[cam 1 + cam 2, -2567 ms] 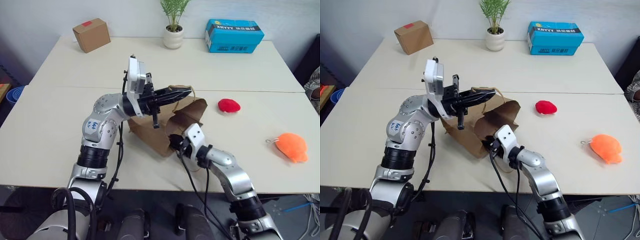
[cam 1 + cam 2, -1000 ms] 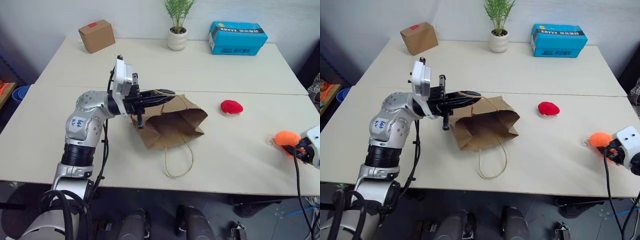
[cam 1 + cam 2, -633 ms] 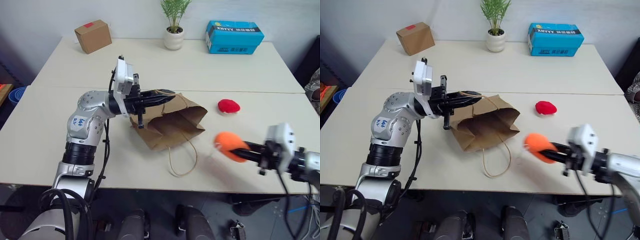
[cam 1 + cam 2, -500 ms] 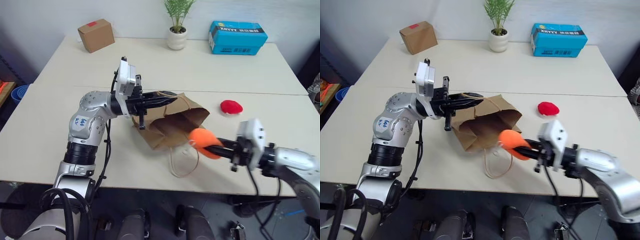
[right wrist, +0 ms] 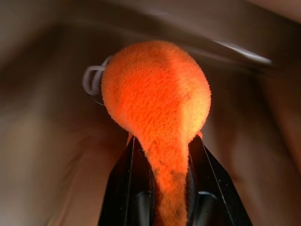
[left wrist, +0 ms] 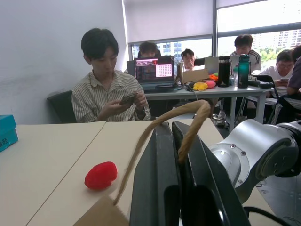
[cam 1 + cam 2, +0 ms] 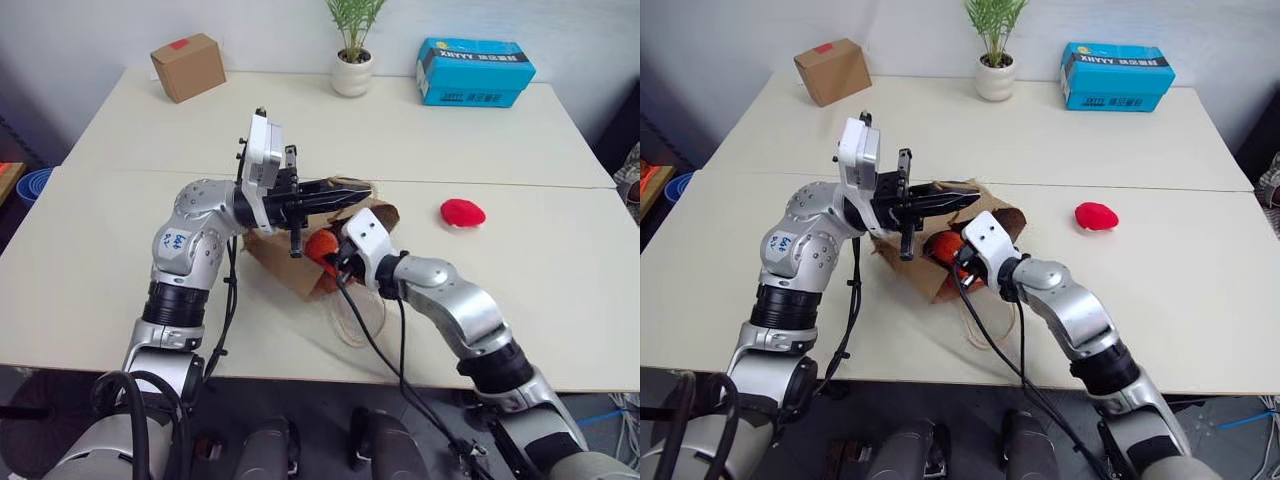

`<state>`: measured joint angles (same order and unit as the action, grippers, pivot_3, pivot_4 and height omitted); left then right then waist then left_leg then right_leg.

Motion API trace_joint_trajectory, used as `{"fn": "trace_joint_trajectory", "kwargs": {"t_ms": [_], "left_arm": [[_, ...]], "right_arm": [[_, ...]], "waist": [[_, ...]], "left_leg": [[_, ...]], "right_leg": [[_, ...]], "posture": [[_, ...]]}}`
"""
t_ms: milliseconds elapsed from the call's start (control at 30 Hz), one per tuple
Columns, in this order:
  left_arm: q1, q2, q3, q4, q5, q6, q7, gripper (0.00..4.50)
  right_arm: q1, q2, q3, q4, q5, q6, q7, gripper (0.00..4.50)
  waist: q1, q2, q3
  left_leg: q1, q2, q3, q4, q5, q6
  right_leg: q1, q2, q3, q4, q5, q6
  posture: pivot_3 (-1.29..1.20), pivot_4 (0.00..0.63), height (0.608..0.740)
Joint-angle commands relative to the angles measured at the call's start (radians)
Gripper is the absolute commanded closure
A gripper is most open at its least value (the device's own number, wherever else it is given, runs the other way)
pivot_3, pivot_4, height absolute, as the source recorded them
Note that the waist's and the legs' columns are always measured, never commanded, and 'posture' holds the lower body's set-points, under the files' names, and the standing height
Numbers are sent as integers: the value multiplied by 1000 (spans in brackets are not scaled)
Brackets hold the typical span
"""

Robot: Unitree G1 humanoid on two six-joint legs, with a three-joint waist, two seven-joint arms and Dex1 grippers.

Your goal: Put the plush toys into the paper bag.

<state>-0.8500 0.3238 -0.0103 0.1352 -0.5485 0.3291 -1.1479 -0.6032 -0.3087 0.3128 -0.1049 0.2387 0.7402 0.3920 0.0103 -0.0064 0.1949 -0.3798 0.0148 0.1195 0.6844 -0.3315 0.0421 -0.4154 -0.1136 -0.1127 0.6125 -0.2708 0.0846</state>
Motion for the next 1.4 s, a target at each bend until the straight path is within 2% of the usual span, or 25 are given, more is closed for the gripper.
{"fn": "trace_joint_trajectory", "kwargs": {"t_ms": [33,133,267,333,433,500,600,667,800,967,1033,1133,1267,1400], "left_arm": [[-1,-2,24,-2,-15,-20,3,4500],[2,4,33,7,-10,-28,2,4500],[9,16,45,19,0,-43,6,4500],[11,20,48,20,2,-47,7,4500],[16,29,53,19,3,-51,6,4500],[17,34,54,17,2,-52,6,4500],[15,48,58,18,5,-57,5,4500],[11,51,63,19,-1,-53,11,4500],[13,58,55,21,5,-52,-1,4500],[11,59,52,13,-2,-43,2,4500],[8,61,55,9,-9,-33,3,4500],[-3,62,64,14,-21,-16,9,4500],[-10,61,78,27,-21,-10,20,4500],[-19,51,107,46,-34,-11,47,4500]], "right_arm": [[33,-5,-50,-72,24,-45,46,3341],[72,-26,-95,-138,48,-92,99,2225],[207,-110,-238,-280,137,-204,218,655],[291,-158,-317,-346,205,-217,282,40],[473,-238,-484,-435,300,-272,381,40],[552,-257,-563,-457,339,-287,392,40],[787,-250,-799,-415,319,-423,428,40],[905,-198,-921,-377,345,-479,411,40],[953,-179,-949,-366,341,-503,372,40],[1042,-203,-987,-183,255,-649,436,40],[1012,-226,-947,-165,224,-661,426,40],[847,-276,-863,-150,175,-609,347,40],[493,-357,-684,-12,81,-464,273,40],[157,-374,-513,281,-28,-412,265,40]], "waist": [[-1,0,0],[-7,0,0],[-10,0,0],[-6,0,0],[0,0,0],[1,0,0],[10,0,0],[18,0,0],[2,0,0],[-1,0,0],[0,0,0],[-19,0,0],[-36,0,0],[-33,0,0]], "left_leg": [[0,0,0,0,0,0],[-1,0,0,0,0,0],[-1,0,-1,0,0,0],[-1,0,-2,0,0,0],[-2,0,-2,0,0,1],[-2,0,-2,0,-1,1],[0,-1,-1,0,0,1],[2,-1,-1,-1,-1,1],[7,-1,4,-1,-1,2],[9,0,3,-2,-2,1],[9,1,3,-2,-3,0],[10,1,4,-2,-2,0],[11,1,5,-1,-1,0],[8,2,2,-2,1,-4]], "right_leg": [[0,0,0,0,0,0],[0,0,0,0,0,0],[0,0,-1,-1,0,0],[0,0,-1,-1,0,0],[0,0,-2,-2,0,1],[0,0,-2,-2,1,1],[1,0,-1,-2,1,2],[3,1,-1,-3,1,2],[5,0,3,-2,2,3],[5,-1,6,-2,0,1],[5,0,6,-1,0,0],[5,-1,7,-1,0,1],[4,-3,9,0,0,1],[2,-2,6,6,-2,-4]], "posture": [[0,150,740],[0,150,740],[0,150,740],[0,150,740],[0,150,740],[0,150,740],[0,150,740],[0,150,740],[0,150,740],[0,150,740],[0,150,740],[0,150,740],[0,150,740],[0,150,740]]}}
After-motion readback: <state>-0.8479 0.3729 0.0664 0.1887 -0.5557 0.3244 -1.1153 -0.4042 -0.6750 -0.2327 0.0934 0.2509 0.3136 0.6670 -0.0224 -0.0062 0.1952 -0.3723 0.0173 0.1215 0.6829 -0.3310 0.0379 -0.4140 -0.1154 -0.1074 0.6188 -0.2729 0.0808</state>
